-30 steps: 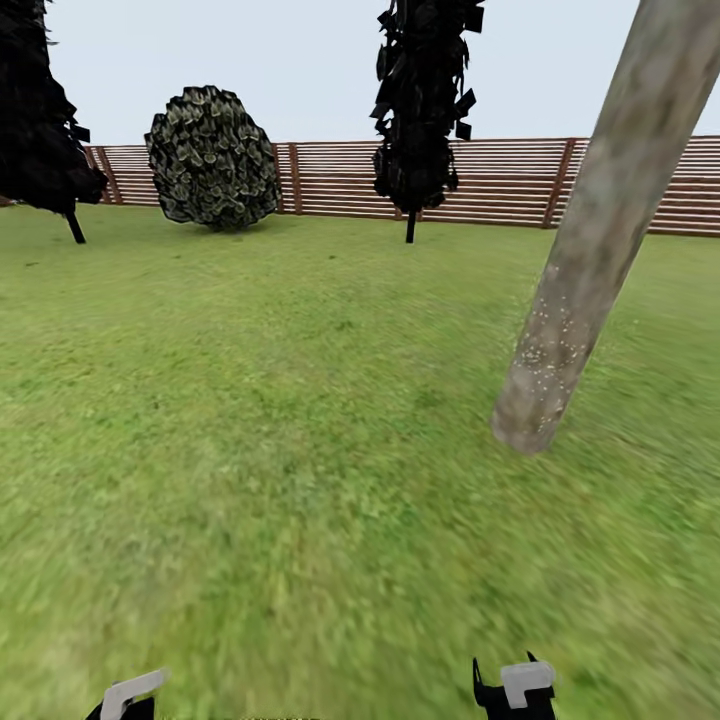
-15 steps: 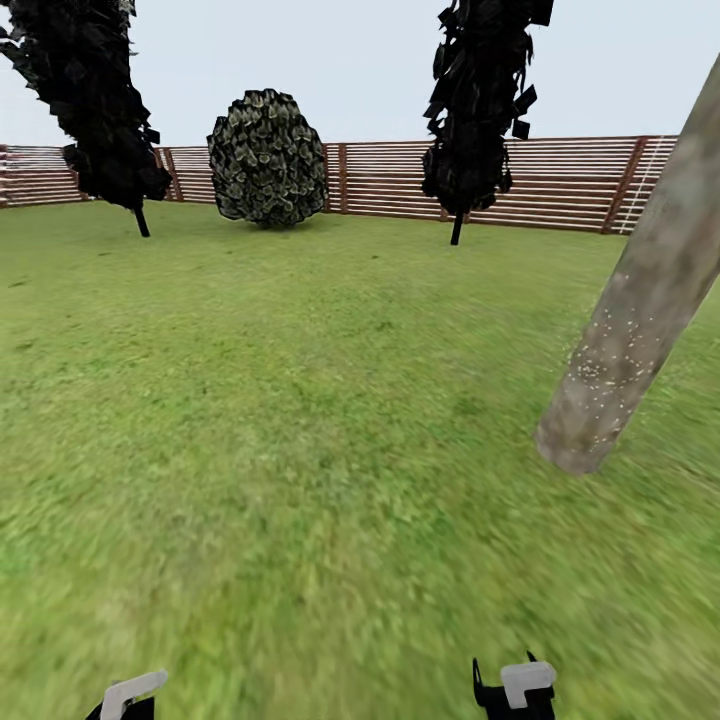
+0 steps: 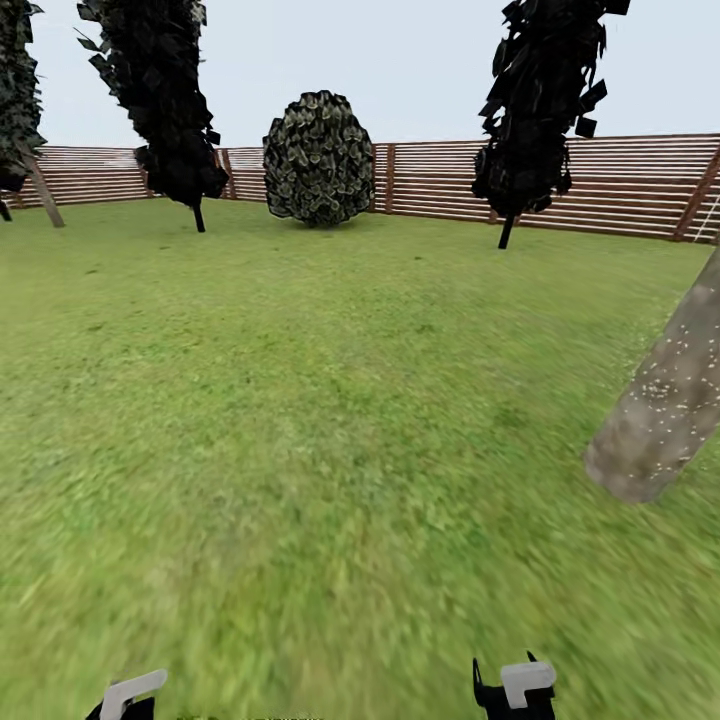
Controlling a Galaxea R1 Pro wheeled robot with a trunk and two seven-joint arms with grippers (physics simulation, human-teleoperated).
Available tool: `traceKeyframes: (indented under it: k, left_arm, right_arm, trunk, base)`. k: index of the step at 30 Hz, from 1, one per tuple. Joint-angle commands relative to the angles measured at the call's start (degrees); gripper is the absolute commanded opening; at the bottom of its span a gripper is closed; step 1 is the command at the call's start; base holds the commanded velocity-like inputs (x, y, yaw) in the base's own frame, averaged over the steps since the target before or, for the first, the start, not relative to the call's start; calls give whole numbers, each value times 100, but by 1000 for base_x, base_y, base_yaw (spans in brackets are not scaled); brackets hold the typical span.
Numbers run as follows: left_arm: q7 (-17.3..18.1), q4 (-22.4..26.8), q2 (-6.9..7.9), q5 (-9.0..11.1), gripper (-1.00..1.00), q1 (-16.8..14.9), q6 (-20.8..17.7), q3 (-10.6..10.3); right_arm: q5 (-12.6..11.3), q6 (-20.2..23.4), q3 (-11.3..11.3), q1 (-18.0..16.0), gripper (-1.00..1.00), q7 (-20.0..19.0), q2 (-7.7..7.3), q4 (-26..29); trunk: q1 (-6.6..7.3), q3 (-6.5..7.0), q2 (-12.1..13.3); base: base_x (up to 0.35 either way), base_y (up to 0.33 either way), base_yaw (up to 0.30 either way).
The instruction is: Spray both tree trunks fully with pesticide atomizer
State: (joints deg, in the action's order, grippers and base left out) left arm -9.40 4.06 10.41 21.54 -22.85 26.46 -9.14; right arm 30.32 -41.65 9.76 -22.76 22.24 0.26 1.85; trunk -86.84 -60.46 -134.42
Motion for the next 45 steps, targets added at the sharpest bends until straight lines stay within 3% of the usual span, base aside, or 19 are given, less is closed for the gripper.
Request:
traceKeyframes:
  k: [1, 45]
  left_arm:
    - [0, 0, -1, 0, -100, 0, 0, 0]
    - [1, 7, -3, 8, -100, 0, 7, 0]
  right_arm:
    - [1, 0, -1, 0, 100, 0, 0, 0]
    - [1, 5, -1, 0, 100, 0, 0, 0]
  trunk:
    - [0, 0, 0]
    - [0, 0, 0]
  base:
    - [0, 0, 281]
    - [0, 0, 281]
